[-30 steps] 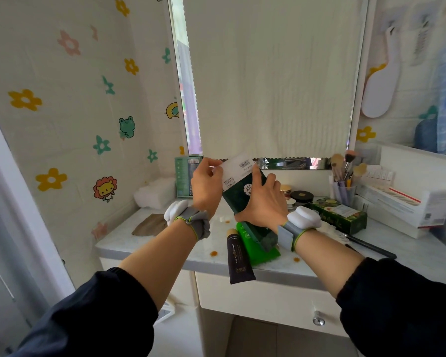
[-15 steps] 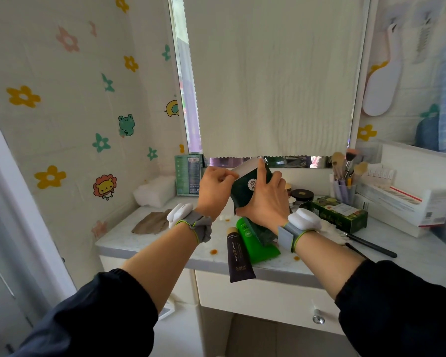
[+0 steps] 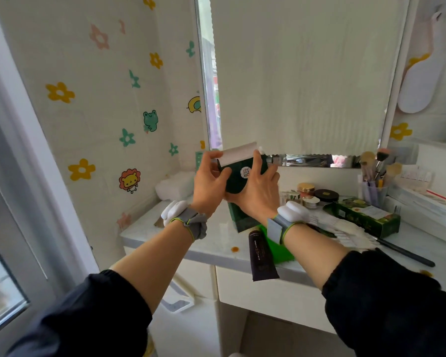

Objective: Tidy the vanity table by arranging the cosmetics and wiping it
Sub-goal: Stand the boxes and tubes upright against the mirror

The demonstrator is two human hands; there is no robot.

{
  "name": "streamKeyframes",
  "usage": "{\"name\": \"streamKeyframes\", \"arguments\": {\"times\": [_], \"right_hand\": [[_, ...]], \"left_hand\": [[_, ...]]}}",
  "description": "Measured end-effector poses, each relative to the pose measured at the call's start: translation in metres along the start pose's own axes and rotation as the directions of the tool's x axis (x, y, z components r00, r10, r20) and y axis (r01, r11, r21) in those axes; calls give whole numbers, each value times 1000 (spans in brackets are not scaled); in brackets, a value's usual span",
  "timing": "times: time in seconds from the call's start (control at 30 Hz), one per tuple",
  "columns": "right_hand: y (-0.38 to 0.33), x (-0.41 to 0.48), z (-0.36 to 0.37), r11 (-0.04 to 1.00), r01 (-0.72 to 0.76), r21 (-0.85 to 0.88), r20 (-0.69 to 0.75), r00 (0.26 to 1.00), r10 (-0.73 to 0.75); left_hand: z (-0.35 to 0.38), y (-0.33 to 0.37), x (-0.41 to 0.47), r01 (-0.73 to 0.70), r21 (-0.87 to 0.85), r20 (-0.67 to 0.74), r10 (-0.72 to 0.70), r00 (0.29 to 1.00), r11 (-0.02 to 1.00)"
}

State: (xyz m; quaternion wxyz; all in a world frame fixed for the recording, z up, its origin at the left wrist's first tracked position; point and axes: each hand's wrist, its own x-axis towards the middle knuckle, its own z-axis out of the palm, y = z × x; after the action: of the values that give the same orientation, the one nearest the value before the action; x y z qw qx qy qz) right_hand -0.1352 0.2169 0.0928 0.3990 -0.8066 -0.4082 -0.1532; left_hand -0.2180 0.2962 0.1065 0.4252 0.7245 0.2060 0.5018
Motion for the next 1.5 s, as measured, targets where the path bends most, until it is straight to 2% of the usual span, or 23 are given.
{"name": "streamKeyframes", "arguments": {"times": [0.2, 0.37, 0.63, 0.7, 0.87, 0.97, 1.1, 1.23, 1.33, 1.5], "right_hand": [[-13, 1, 29, 981, 28, 192, 135, 989, -55], [-7, -7, 46, 973, 26, 231, 193, 979, -72], [-2, 1, 46, 949, -72, 306, 141, 990, 30], [-1, 5, 44, 951, -89, 295, 160, 986, 43], [2, 8, 45, 979, -16, 201, 226, 974, -30], [4, 9, 46, 986, 18, 166, 230, 971, -57], [8, 10, 47, 991, 109, 76, 220, 968, -123], [13, 8, 49, 986, 166, 2, 216, 963, -162], [15, 9, 49, 985, 170, 39, 219, 960, -175], [12, 9, 47, 980, 88, 177, 170, 978, -119]], "left_hand": [[-33, -24, 12, 39, 65, -24, -38, 999, 997], [-45, -52, 11, 134, 56, 21, -135, 991, 989], [-41, -60, 13, 159, 7, -8, -159, 987, 987], [-40, -63, 14, 163, -2, -22, -163, 986, 987], [-38, -67, 19, 134, 55, -33, -133, 991, 989], [-36, -66, 24, 147, 72, -61, -143, 988, 986], [-36, -60, 23, 92, 99, -95, -82, 992, 991], [-35, -61, 22, 87, 86, -75, -81, 994, 992], [-36, -62, 22, 51, 137, -66, -42, 997, 989], [-34, -62, 22, 41, 140, -73, -31, 997, 989]]}}
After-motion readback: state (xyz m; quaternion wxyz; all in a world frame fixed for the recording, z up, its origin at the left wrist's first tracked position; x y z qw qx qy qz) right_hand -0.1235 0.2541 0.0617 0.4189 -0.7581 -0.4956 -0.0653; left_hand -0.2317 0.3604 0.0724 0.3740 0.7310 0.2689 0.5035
